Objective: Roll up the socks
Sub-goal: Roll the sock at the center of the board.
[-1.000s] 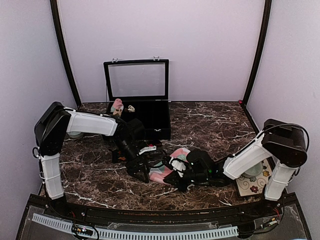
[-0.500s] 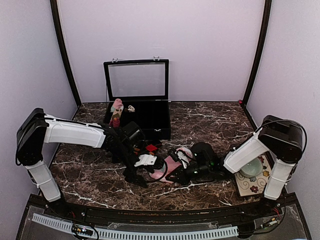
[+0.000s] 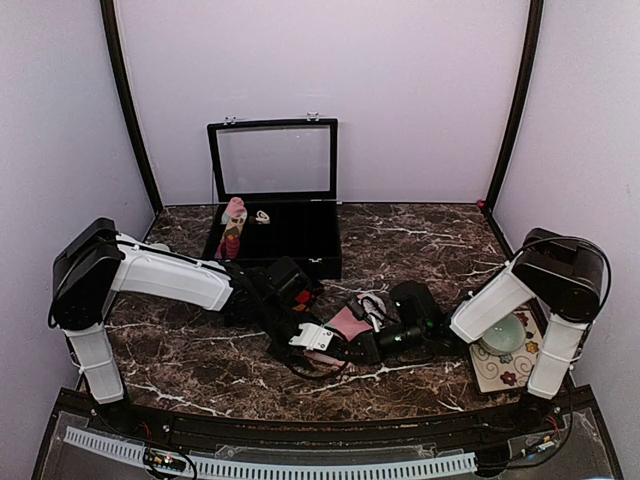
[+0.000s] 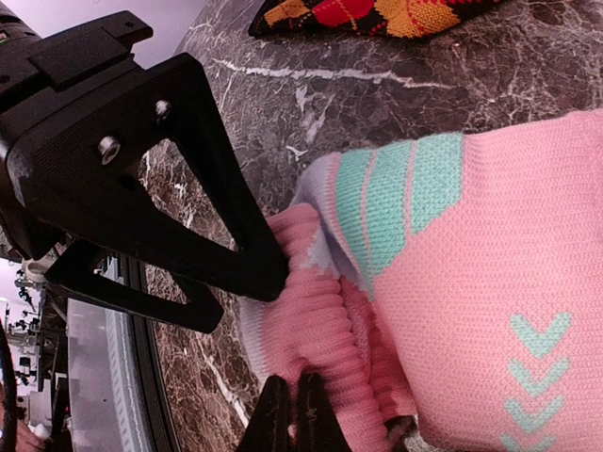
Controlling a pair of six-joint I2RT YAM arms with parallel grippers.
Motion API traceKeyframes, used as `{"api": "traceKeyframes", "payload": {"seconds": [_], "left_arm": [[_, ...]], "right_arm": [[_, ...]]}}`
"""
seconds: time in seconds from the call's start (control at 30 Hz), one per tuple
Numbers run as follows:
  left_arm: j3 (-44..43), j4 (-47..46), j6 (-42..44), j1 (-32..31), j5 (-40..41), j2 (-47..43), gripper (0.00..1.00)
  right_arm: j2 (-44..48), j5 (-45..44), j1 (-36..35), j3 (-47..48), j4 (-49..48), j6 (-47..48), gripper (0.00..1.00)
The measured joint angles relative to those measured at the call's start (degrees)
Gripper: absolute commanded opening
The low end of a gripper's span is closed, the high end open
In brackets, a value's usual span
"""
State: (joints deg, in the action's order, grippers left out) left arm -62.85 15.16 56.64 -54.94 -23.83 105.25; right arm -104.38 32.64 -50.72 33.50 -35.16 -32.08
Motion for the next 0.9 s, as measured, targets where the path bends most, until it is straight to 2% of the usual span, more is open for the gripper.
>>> {"api": "traceKeyframes", "payload": {"seconds": [0.37, 0.4, 0.5, 0.7, 0.73, 0.8, 0.9], "left_arm": [[-0.6, -3.0, 0.8, -0.4, 2.5, 1.9, 0.44], [-1.1, -3.0, 0.8, -0.4, 2.5, 2.4, 0.4], [-2.9, -2.9, 0.9, -0.3, 2.6, 4.1, 0.3], [-8.7, 1.3, -1.8, -0.1, 1.3, 7.9, 0.27], [-9.3, 2.0, -2.4, 0.1, 0.5, 8.3, 0.26], [-10.4, 3.0, -3.5, 0.3, -1.3, 9.2, 0.23], [-11.7, 4.8, -4.8, 0.6, -4.2, 10.3, 0.21]], "right_arm": [[-1.0, 2.8, 0.9, 0.3, -0.9, -2.6, 0.07], [-1.0, 3.0, 1.0, 0.1, -1.2, -3.0, 0.08], [-0.9, 3.8, 1.4, -0.4, -1.9, -4.2, 0.14], [0.9, 3.5, 1.8, -1.8, -1.8, -4.7, 0.24], [1.6, 2.9, 1.8, -2.2, -1.6, -4.4, 0.28], [3.9, 0.7, 1.7, -3.8, -1.0, -3.6, 0.41], [8.8, -4.4, 1.7, -6.7, 1.7, -1.9, 0.47]]}}
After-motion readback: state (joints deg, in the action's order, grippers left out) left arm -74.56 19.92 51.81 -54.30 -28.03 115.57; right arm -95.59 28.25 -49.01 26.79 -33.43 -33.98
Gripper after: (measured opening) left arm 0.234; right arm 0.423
